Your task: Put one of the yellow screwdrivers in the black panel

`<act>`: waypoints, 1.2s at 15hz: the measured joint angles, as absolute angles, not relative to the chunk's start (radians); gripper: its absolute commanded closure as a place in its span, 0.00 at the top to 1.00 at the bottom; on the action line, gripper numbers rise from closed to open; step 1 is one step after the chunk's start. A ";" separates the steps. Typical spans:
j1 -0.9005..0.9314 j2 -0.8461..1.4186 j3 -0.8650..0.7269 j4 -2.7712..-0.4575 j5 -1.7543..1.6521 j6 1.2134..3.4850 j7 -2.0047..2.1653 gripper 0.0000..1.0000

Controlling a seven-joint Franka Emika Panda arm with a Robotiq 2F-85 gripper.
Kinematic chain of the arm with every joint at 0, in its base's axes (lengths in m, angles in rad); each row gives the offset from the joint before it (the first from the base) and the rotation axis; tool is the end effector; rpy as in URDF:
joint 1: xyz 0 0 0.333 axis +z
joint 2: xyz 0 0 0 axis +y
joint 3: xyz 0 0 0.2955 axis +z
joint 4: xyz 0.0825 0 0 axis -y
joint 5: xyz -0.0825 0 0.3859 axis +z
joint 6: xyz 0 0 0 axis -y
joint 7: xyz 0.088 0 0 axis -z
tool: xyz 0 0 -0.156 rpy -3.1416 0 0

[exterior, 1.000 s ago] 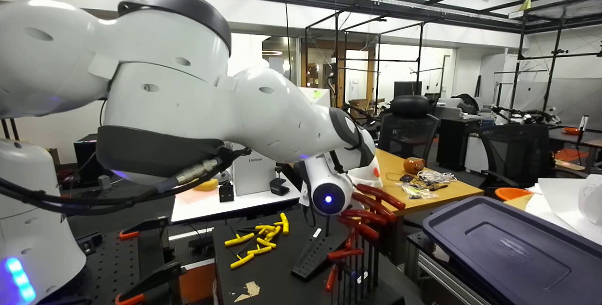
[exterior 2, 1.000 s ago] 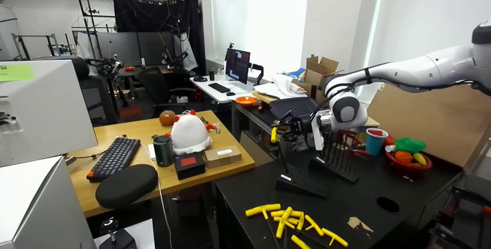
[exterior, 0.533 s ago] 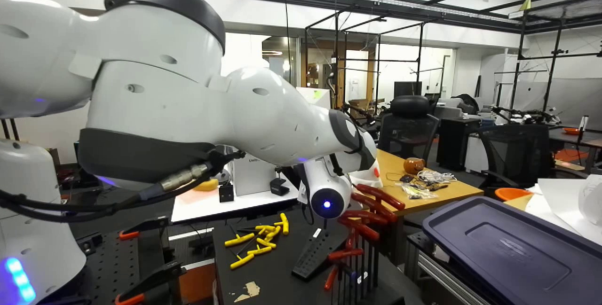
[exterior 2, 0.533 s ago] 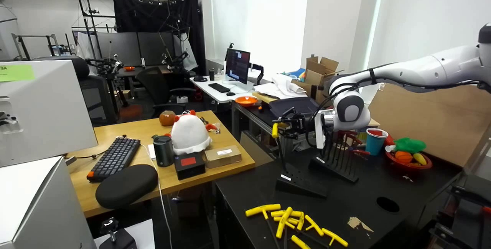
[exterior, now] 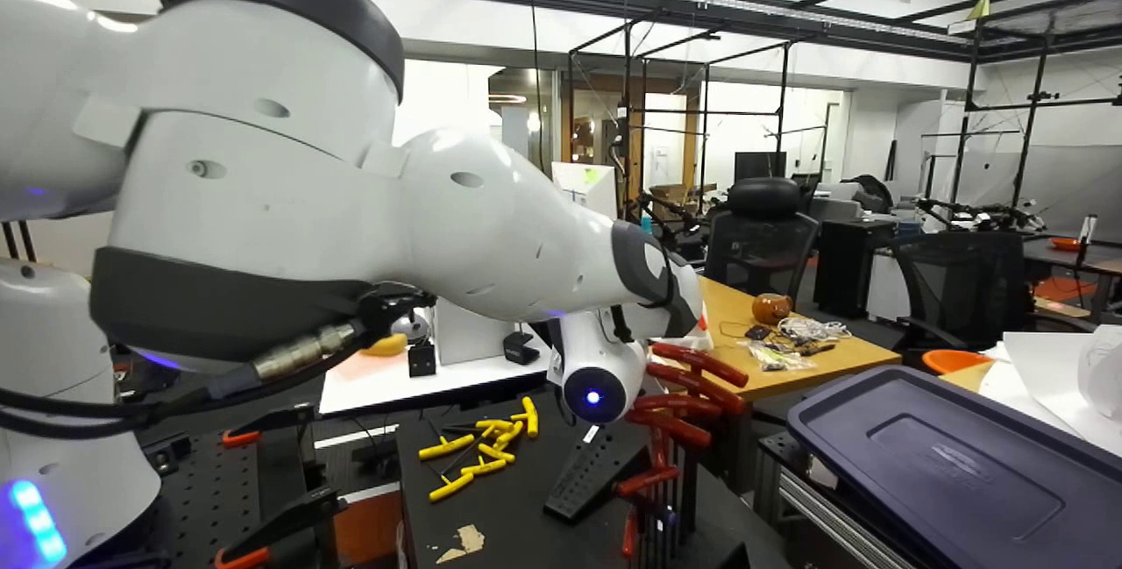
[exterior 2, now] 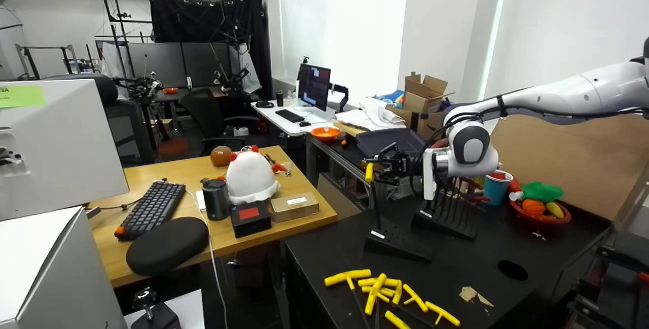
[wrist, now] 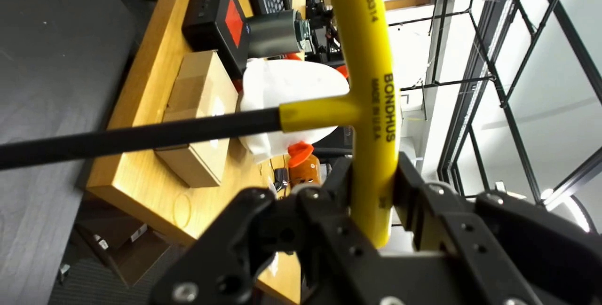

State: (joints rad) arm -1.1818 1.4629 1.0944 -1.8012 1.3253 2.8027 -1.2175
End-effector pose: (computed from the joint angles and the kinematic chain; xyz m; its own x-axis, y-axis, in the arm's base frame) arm 0.6314 -0.0528 0.0372 0.6032 -0.7867 -0.1314 -0.2046 0.0066 -0.9788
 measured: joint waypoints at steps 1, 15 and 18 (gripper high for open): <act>-1.192 1.464 1.087 -1.811 1.350 2.793 -1.250 0.06; -1.310 1.468 1.055 -1.962 1.535 2.681 -1.589 0.06; -1.315 1.468 1.047 -1.965 1.535 2.660 -1.589 0.06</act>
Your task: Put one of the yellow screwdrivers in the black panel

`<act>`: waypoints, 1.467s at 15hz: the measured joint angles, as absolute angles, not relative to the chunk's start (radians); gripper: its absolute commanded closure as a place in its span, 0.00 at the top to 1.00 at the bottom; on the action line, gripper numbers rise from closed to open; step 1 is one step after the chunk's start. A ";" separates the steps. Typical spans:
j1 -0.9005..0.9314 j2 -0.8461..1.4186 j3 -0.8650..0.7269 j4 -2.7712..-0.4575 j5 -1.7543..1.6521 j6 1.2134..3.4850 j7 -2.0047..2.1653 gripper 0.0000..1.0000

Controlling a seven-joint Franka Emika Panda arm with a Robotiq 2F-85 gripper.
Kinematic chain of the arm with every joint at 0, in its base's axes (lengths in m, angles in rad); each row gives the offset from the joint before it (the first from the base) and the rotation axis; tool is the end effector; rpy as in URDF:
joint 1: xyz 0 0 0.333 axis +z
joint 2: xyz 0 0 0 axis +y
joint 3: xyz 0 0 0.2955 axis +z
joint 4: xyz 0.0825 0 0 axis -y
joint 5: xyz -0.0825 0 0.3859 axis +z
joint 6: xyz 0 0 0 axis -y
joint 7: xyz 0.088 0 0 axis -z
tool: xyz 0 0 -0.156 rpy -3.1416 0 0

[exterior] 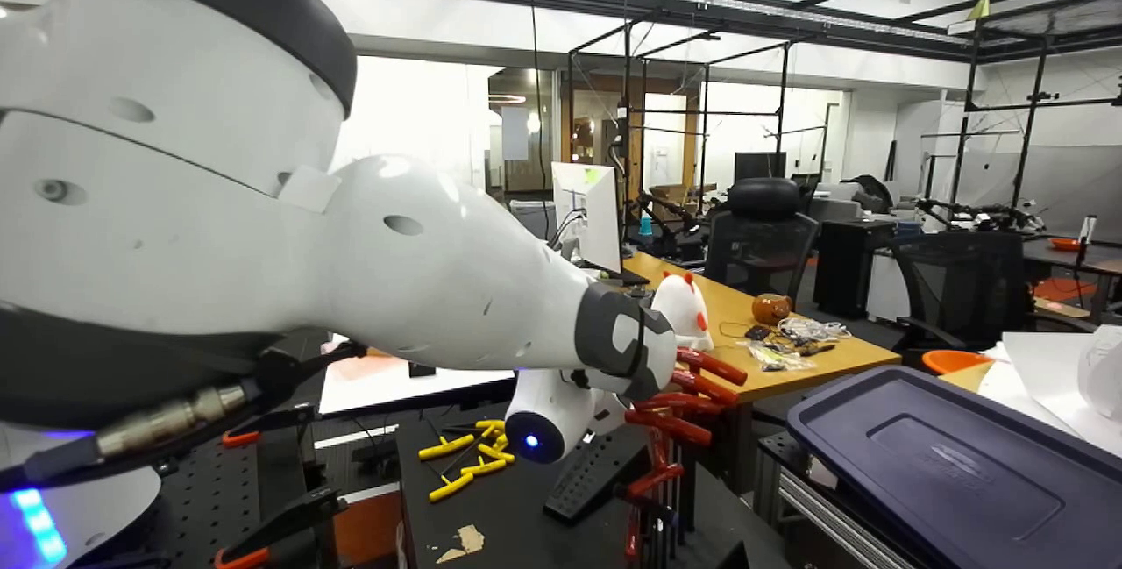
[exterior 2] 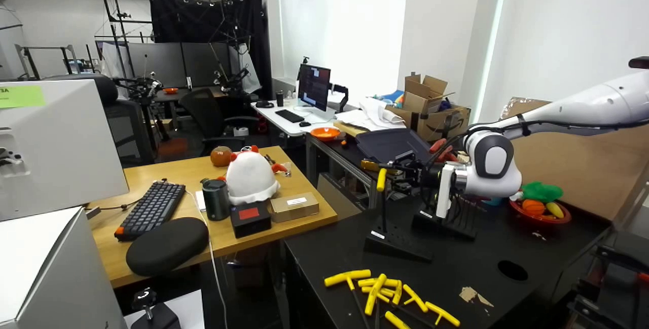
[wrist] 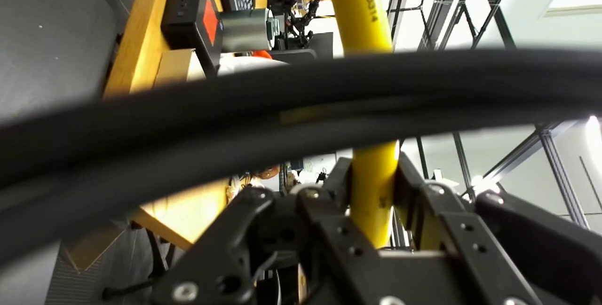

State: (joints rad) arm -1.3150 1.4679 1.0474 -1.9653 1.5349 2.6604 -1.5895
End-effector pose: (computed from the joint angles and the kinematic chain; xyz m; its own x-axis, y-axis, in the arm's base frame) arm 0.5773 -0.0424 0.0278 0.5768 -0.8155 -0.0466 -0.0610 0.0139 -0.9980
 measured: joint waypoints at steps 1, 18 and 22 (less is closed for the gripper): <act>-1.315 1.468 1.045 -1.965 1.535 2.655 -1.589 0.06; -1.287 1.468 1.035 -1.945 1.678 2.607 -1.755 0.06; -1.284 1.468 1.035 -1.943 1.721 2.604 -1.814 0.06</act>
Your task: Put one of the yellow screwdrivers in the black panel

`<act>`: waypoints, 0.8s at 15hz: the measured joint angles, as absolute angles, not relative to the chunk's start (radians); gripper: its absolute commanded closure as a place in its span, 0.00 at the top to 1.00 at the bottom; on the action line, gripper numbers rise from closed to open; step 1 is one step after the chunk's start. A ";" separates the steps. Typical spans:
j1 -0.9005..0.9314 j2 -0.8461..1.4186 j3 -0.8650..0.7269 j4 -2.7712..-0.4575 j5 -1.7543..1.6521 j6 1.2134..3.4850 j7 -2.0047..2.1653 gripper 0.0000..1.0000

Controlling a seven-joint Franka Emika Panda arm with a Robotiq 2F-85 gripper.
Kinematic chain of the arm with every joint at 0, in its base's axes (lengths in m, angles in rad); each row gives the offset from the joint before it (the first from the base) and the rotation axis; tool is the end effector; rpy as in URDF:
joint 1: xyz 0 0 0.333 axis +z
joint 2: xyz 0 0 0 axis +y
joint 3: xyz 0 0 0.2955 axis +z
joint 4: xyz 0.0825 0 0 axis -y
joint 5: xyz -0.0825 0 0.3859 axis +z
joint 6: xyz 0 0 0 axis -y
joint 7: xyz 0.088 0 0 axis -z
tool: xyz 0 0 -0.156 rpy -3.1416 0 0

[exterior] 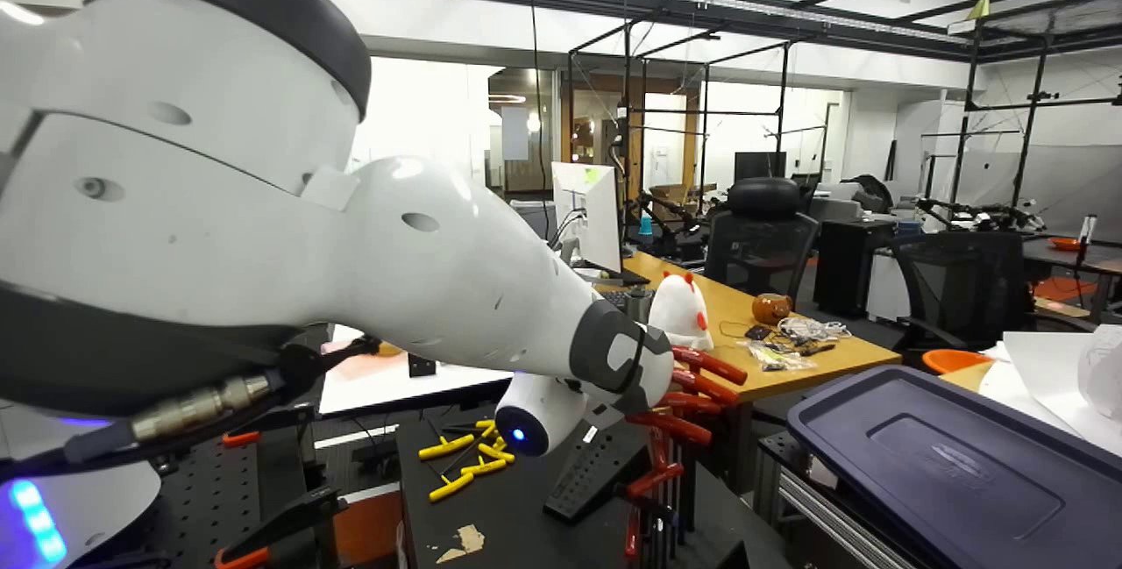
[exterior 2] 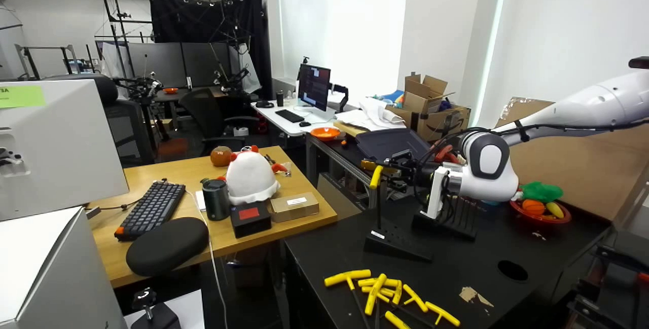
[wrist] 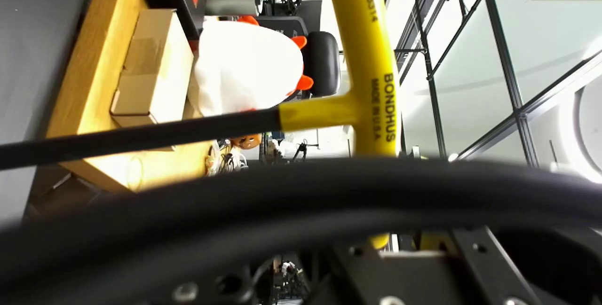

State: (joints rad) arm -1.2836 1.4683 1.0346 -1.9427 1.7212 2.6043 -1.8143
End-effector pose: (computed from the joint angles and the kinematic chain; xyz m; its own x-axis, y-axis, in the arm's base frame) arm 0.5855 -0.0354 0.0290 0.5059 -0.8622 0.0253 0.0017 -0.0283 -0.9996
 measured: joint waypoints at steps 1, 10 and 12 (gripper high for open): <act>-1.284 1.468 1.035 -1.942 1.727 2.604 -1.823 0.06; -1.284 1.468 1.035 -1.929 1.748 2.603 -1.841 0.06; -1.284 1.468 1.035 -1.924 1.751 2.603 -1.841 0.06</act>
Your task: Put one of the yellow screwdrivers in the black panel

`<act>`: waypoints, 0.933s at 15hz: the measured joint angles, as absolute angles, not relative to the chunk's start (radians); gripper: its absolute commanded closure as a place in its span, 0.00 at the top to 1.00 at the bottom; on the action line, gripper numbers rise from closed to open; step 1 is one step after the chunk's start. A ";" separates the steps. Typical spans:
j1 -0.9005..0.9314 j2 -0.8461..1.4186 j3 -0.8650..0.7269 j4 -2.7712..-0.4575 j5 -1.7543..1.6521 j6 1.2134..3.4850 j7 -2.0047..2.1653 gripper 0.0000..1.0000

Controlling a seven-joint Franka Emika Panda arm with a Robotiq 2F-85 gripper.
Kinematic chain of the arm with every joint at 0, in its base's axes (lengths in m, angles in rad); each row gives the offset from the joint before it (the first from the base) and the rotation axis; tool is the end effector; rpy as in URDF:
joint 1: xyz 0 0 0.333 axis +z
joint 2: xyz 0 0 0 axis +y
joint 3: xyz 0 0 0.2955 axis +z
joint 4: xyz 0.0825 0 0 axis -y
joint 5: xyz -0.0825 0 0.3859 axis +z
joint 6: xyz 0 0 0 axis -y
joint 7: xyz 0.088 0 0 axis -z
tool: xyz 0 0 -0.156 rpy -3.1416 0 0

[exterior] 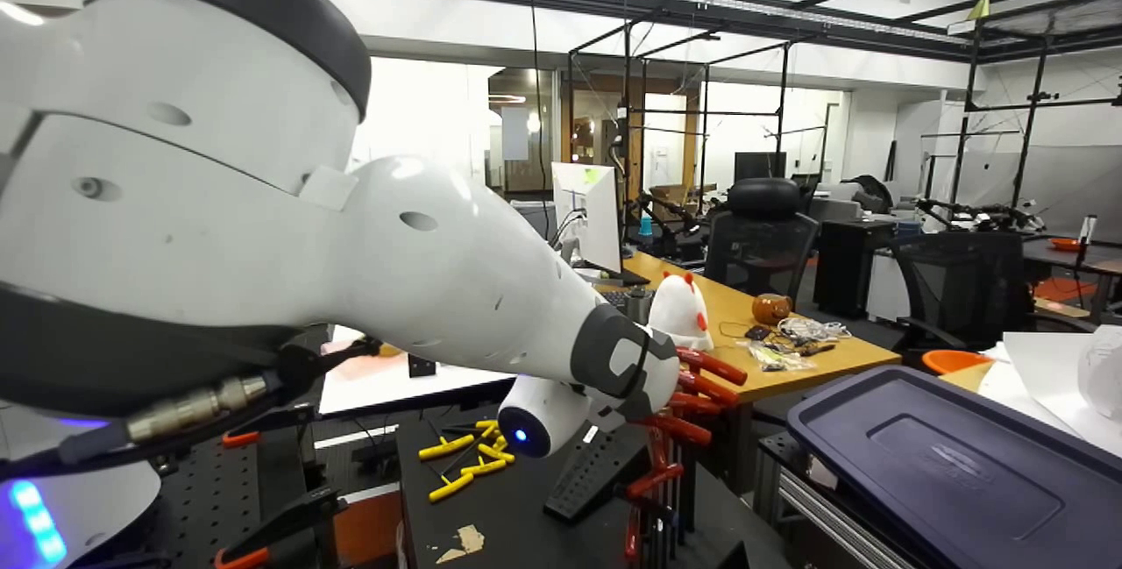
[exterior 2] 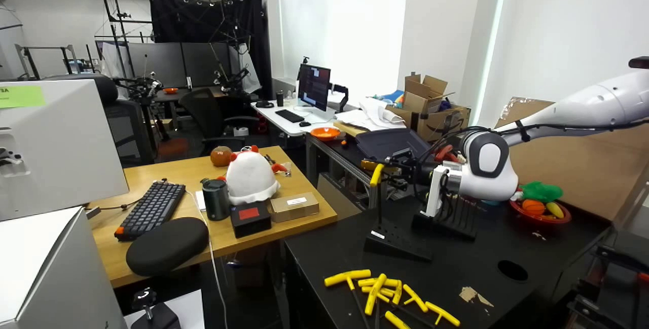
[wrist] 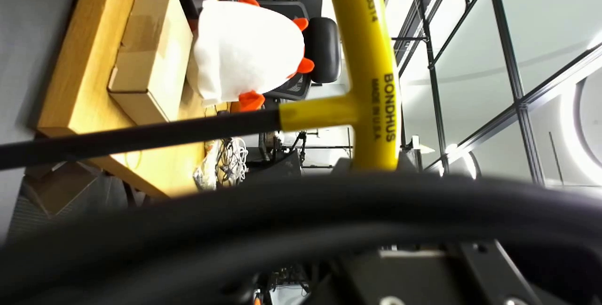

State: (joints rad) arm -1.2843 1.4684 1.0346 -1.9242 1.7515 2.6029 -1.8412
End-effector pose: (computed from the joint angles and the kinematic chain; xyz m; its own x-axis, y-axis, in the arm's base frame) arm 0.5905 -0.0453 0.0290 0.4780 -0.8776 0.0358 0.0036 -0.0389 -0.9992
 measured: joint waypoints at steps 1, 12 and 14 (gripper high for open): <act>-1.284 1.468 1.034 -1.921 1.752 2.603 -1.841 0.06; -1.287 1.468 1.003 -1.901 1.722 2.555 -1.749 0.06; -1.259 1.429 0.941 -1.899 1.760 2.414 -1.715 0.06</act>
